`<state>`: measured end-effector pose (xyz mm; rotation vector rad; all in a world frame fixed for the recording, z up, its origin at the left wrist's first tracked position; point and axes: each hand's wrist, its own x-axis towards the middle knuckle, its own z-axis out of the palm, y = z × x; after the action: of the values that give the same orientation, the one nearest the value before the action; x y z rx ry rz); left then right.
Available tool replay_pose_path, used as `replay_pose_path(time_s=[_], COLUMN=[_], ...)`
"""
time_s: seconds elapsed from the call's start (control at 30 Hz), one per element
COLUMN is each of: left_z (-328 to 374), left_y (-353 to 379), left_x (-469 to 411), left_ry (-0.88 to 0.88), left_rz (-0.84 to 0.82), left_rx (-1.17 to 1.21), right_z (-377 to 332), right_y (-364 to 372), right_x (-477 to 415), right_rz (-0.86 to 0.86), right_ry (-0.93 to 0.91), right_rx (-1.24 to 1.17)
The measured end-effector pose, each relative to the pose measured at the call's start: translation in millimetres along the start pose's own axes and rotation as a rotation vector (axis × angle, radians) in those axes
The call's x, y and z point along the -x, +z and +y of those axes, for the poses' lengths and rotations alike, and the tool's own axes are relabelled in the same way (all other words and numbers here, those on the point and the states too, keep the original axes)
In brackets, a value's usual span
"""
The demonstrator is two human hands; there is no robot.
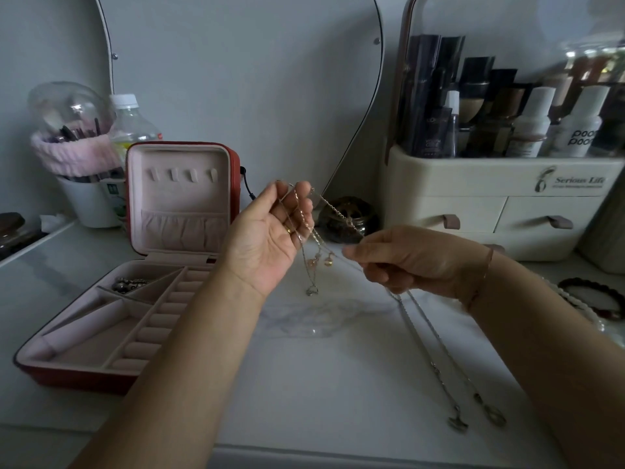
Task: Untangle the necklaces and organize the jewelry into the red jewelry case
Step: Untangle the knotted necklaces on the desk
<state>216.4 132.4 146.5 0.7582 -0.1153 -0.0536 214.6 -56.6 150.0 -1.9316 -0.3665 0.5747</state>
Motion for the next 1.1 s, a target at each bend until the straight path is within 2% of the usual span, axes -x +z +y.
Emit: replay_pose_path(time_s=[0.13,0.47,0.63,1.1], left_z=[-0.2,-1.1,-2.4,-4.6], left_y=[-0.1,-0.7,2.5,6.5], left_x=[-0.2,1.6,3.2,6.5], left_ry=[0.004,0.001,0.03,0.069], left_rz=[0.005,-0.153,-0.198,-0.21], left_rx=[-0.021,-0.058,-0.12,-0.149], right_z=[2.0,1.7,0.7,4.3], right_y=[-1.3,-3.8,-0.6,13.8], right_x=[-1.5,0.3,0.6,-6.3], right_rz=[0.037,-0.125,-0.201,-0.131], right_ry=[0.036,0.005,0.009,-0.04], right_rx=[0.072,-0.145,-0.162,-0.088])
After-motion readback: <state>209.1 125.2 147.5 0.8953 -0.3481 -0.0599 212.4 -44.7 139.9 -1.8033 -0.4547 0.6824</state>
